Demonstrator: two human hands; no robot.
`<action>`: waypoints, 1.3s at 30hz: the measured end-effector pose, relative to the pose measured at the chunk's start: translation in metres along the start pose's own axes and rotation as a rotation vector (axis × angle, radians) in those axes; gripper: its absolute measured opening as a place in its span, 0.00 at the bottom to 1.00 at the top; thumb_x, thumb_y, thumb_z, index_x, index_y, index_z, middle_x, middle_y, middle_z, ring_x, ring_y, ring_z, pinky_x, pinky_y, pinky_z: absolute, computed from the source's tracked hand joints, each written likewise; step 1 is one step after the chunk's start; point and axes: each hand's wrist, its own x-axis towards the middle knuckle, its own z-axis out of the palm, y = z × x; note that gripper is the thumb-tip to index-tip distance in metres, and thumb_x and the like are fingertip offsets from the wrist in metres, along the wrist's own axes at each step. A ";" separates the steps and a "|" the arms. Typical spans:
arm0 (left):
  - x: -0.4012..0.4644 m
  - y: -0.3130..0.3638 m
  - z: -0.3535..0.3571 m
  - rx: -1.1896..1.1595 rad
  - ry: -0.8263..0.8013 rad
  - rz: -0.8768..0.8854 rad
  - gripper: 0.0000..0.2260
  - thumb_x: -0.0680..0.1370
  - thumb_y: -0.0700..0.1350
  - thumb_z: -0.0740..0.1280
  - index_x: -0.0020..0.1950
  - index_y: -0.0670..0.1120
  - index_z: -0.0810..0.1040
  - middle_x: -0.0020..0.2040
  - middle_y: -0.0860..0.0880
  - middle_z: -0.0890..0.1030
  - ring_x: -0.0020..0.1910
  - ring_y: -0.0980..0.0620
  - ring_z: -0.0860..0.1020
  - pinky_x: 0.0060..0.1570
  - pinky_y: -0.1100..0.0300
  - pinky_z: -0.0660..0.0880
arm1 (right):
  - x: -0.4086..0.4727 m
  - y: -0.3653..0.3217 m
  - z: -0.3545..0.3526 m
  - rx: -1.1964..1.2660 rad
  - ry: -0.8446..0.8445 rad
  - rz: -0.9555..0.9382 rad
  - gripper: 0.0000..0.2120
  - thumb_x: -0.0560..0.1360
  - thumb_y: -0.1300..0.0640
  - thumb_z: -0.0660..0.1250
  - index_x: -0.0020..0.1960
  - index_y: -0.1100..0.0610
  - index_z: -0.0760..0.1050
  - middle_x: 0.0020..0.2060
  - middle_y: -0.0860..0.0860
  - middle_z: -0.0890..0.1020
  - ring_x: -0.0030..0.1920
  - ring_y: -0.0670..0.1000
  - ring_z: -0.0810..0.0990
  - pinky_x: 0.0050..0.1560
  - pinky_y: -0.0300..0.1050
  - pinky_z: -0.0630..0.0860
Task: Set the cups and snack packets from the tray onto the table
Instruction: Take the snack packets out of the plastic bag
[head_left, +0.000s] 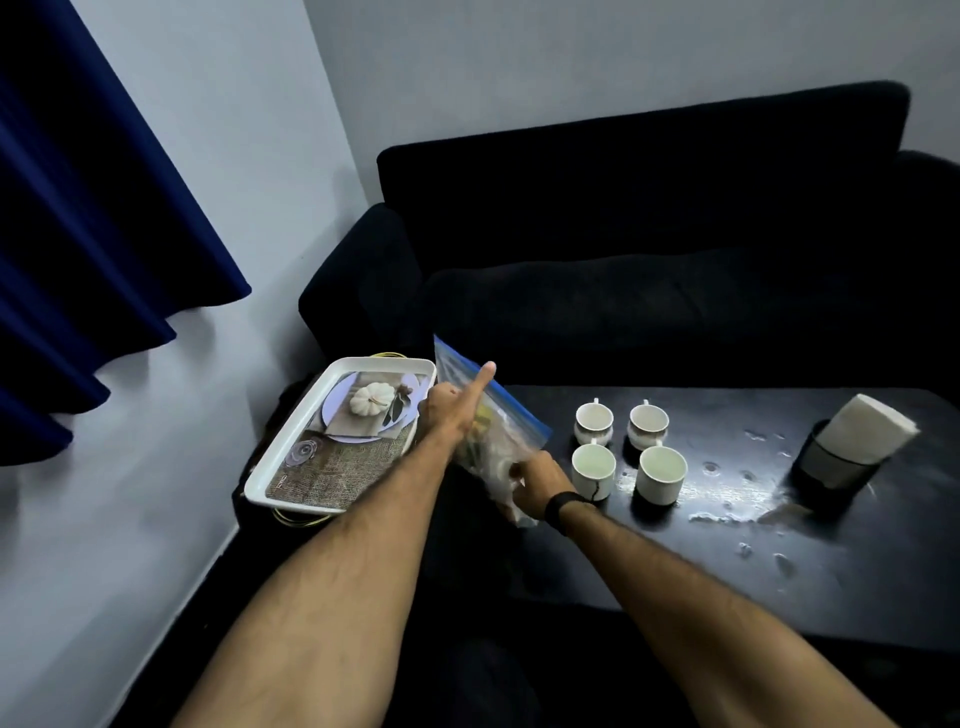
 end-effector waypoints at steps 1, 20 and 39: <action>-0.001 0.002 0.000 0.029 0.006 -0.013 0.27 0.67 0.72 0.67 0.34 0.47 0.70 0.35 0.49 0.76 0.29 0.53 0.75 0.31 0.62 0.66 | -0.003 -0.001 -0.001 -0.021 -0.009 -0.014 0.12 0.71 0.64 0.62 0.51 0.60 0.81 0.52 0.59 0.82 0.54 0.61 0.81 0.53 0.51 0.78; -0.053 -0.003 -0.002 0.138 -0.251 0.027 0.04 0.73 0.39 0.65 0.42 0.42 0.80 0.37 0.43 0.81 0.38 0.47 0.79 0.29 0.62 0.67 | -0.035 -0.017 -0.069 0.510 0.013 0.014 0.12 0.76 0.65 0.64 0.58 0.61 0.80 0.50 0.58 0.84 0.49 0.52 0.80 0.50 0.43 0.76; -0.072 -0.003 0.010 0.240 -0.307 0.191 0.09 0.77 0.41 0.63 0.36 0.46 0.74 0.34 0.47 0.79 0.32 0.52 0.76 0.34 0.62 0.72 | -0.042 -0.028 -0.104 0.198 0.108 -0.024 0.08 0.71 0.51 0.73 0.39 0.55 0.83 0.31 0.47 0.81 0.32 0.44 0.79 0.29 0.34 0.73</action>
